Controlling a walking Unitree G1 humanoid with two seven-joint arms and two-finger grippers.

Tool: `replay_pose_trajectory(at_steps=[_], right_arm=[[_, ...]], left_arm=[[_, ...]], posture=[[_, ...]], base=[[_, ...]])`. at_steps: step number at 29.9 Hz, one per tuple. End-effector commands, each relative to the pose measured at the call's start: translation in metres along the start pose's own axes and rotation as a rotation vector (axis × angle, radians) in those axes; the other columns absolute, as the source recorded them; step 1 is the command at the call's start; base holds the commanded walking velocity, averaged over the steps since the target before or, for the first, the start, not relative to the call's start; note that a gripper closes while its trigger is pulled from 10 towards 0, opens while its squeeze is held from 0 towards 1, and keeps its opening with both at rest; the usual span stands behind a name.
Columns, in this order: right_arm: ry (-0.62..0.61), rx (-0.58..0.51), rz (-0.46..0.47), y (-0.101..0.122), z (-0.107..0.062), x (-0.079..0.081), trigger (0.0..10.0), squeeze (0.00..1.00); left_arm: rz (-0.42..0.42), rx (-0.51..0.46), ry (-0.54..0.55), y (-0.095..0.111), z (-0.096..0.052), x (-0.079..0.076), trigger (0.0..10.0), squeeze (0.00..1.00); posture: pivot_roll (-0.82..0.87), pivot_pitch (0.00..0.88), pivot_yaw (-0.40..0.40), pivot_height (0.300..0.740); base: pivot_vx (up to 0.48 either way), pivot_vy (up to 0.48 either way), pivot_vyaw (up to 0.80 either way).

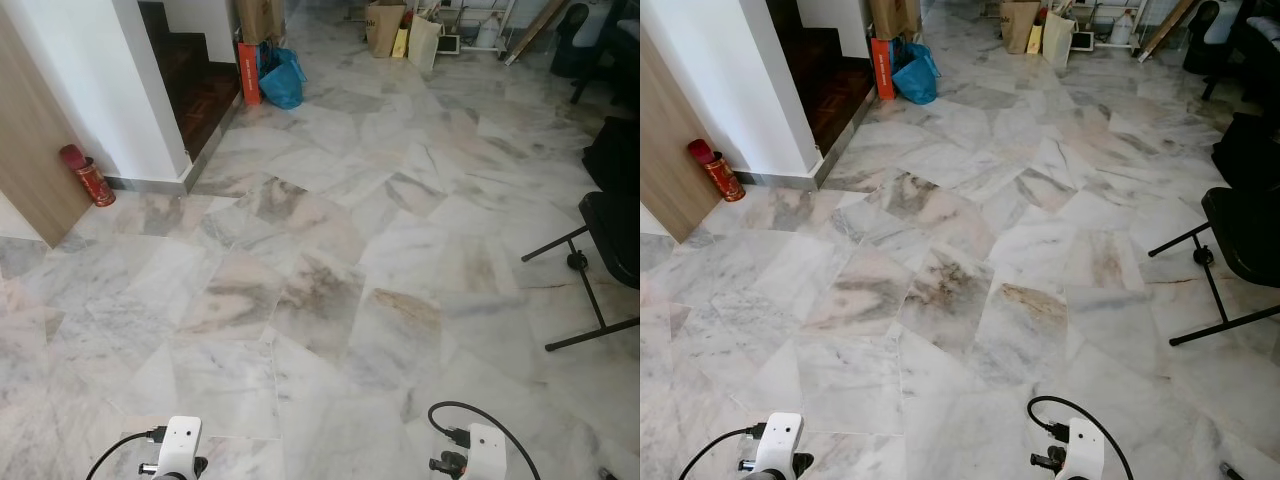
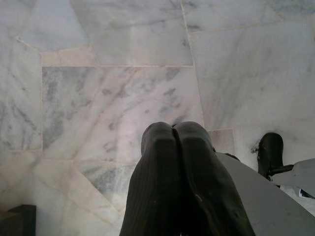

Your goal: Hang hanger

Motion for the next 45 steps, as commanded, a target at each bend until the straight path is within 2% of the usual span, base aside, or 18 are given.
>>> replay_pose_trajectory(at_steps=[1, 17, 23, 37, 40, 42, 45], right_arm=[[-0.004, 0.009, 0.006, -0.0035, -0.0007, -0.0007, 10.0, 0.00], [-0.017, 0.019, 0.014, -0.0062, -0.0015, -0.0041, 10.0, 0.00], [-0.036, 0.039, 0.022, -0.0099, -0.0025, -0.0089, 10.0, 0.00], [-0.030, 0.034, 0.011, -0.0080, -0.0016, -0.0057, 10.0, 0.00], [-0.028, 0.034, 0.006, -0.0082, -0.0014, -0.0042, 10.0, 0.00], [-0.026, 0.037, 0.001, -0.0097, -0.0017, -0.0033, 10.0, 0.00], [-0.027, 0.039, 0.001, -0.0106, -0.0020, -0.0039, 10.0, 0.00]], left_arm=[[0.000, 0.011, 0.008, -0.0012, 0.0000, 0.0016, 10.0, 0.00], [0.003, 0.014, 0.010, -0.0020, 0.0002, 0.0003, 10.0, 0.00], [0.002, 0.016, 0.011, -0.0031, 0.0001, 0.0001, 10.0, 0.00], [0.000, 0.017, 0.010, -0.0029, 0.0003, -0.0005, 10.0, 0.00], [0.005, 0.018, 0.013, -0.0032, 0.0002, -0.0001, 10.0, 0.00], [0.047, 0.016, 0.023, -0.0026, 0.0001, 0.0016, 10.0, 0.00], [0.038, 0.008, 0.032, -0.0008, 0.0002, 0.0026, 10.0, 0.00]], posture=[[0.00, 0.052, 0.015, 0.740], [0.01, 0.052, 0.015, 0.740], [0.02, 0.042, 0.010, 0.740], [0.02, 0.025, 0.008, 0.740], [0.02, 0.011, 0.008, 0.740], [0.02, 0.010, 0.009, 0.740], [0.01, 0.002, 0.008, 0.740]], base=[[0.000, 0.000, 0.00], [0.000, 0.000, 0.00], [0.000, 0.000, -0.78], [0.000, 0.000, -0.78], [0.000, 0.000, -0.78], [0.000, -0.369, -0.78], [0.000, -0.160, -0.78]])
Point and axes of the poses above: a point about 5 cm out from each wrist's last joint towards the gripper, its own z axis pointing out of the wrist towards the gripper, its own y axis along the axis of the wrist's last joint, x = y × z, the point moved 5 cm from there along z, pointing out of the wrist towards the gripper, and after that the axes turned 5 degrees about -z, right-handed, at the moved point
